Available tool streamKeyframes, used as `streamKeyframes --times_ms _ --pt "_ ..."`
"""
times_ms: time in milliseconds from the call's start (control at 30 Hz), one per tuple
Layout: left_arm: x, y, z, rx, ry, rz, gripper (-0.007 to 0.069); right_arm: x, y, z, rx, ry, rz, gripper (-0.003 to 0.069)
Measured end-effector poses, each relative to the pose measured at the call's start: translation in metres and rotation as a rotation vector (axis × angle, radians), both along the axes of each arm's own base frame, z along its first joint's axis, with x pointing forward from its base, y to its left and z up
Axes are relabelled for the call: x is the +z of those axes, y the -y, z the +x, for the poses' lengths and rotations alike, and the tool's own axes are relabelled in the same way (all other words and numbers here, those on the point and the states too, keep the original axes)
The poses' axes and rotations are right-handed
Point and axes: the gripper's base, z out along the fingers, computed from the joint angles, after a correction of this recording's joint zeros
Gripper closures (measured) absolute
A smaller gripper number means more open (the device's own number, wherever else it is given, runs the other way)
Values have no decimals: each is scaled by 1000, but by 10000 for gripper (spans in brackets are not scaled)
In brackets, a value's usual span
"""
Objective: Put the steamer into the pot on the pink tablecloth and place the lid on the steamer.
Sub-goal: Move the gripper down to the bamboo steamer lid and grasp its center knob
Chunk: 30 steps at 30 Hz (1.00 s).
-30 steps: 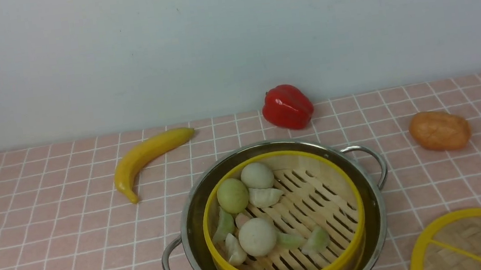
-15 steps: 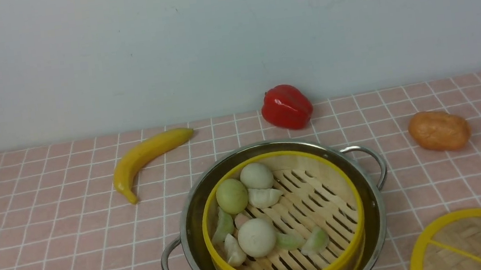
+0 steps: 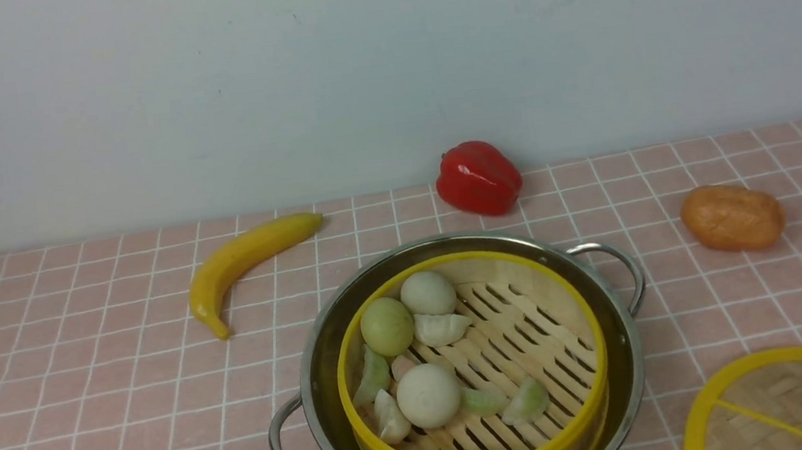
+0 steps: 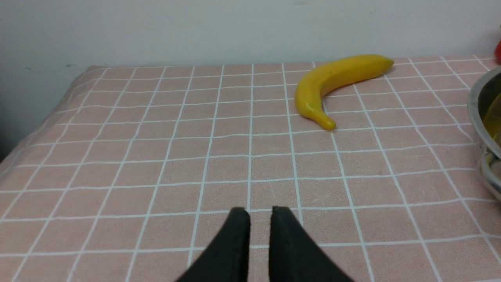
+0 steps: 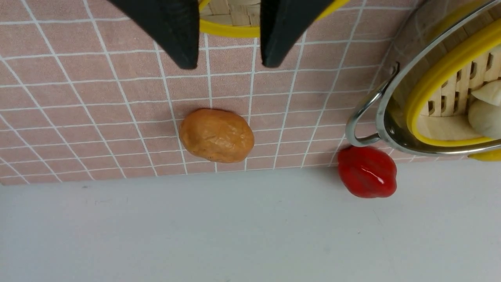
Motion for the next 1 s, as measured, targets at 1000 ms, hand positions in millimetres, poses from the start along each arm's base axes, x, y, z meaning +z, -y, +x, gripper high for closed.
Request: streamKeyframes --times_ms 1000 --pt "0 0 0 1 0 -2 496 86 2 -22 -3 145 170 417"
